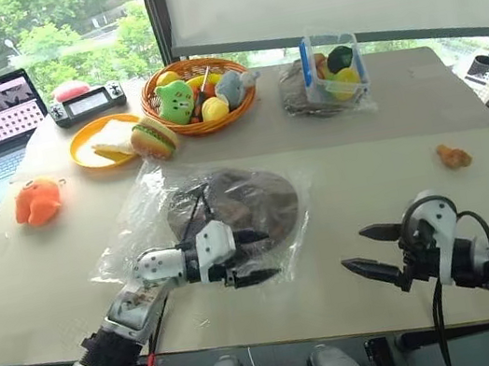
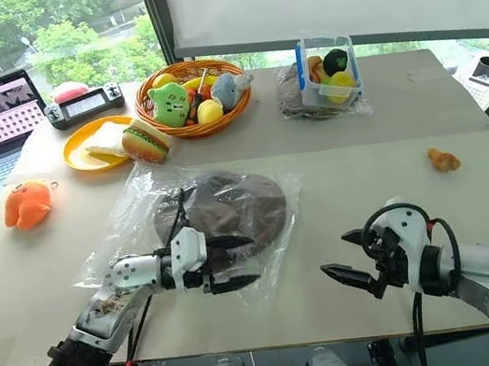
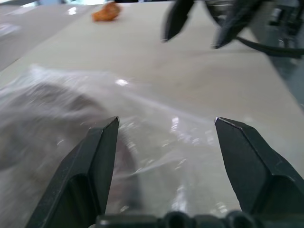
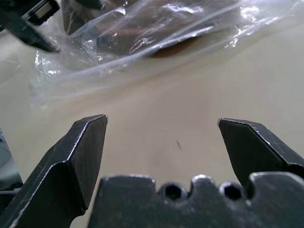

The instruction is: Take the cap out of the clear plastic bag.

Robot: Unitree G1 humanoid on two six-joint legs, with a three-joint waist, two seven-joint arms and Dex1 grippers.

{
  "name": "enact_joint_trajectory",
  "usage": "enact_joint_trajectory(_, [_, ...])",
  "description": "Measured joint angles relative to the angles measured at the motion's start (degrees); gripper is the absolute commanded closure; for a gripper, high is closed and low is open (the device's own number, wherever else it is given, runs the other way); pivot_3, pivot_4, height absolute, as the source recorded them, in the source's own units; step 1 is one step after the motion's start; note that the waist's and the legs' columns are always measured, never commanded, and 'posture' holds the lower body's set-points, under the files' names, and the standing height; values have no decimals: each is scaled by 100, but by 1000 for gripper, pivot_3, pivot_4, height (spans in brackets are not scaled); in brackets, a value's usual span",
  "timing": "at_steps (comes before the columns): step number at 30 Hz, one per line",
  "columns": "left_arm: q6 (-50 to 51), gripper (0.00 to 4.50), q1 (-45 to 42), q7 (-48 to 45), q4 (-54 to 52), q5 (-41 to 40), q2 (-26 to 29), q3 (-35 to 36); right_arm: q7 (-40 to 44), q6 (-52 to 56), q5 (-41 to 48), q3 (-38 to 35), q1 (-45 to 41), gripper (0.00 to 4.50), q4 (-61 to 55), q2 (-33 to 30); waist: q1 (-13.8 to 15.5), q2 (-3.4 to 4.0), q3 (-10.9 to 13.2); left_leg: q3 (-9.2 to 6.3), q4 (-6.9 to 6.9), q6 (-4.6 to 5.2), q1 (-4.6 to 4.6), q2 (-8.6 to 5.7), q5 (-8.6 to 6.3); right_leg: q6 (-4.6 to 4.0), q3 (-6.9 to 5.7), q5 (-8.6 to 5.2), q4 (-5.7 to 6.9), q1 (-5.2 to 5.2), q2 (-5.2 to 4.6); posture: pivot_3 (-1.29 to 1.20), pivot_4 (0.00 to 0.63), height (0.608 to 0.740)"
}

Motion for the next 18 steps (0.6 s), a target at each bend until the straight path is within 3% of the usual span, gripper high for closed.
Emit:
enact_joint_trajectory(4, [31,1050,-8,-485,-428,6,24,55,-12,34,-3,-42,46,0,-1,1,-10,0,0,0,-2,0,0,1,0,4,0,-3,0,-2,0,0,150,740])
enact_joint_trajectory(8, [110,1050,85,-1224,-1184,-213,749,379,-87,34,-21,-57,170,0,3,77,-53,2,-1,2,-4,0,2,4,0,10,1,-7,2,-4,1,0,150,740])
enact_joint_trajectory(11, [-178,1050,63,-1618,-1151,-8,917,415,-149,34,-21,-56,173,0,2,115,-41,2,-1,4,-1,0,5,3,0,31,2,-18,-1,1,0,0,150,740])
enact_joint_trajectory(18, [-1671,1050,-301,-1501,-134,1292,428,388,-278,33,-20,-56,227,0,-45,235,1,2,-1,4,1,0,-3,2,0,25,1,-15,-5,-1,0,0,150,740])
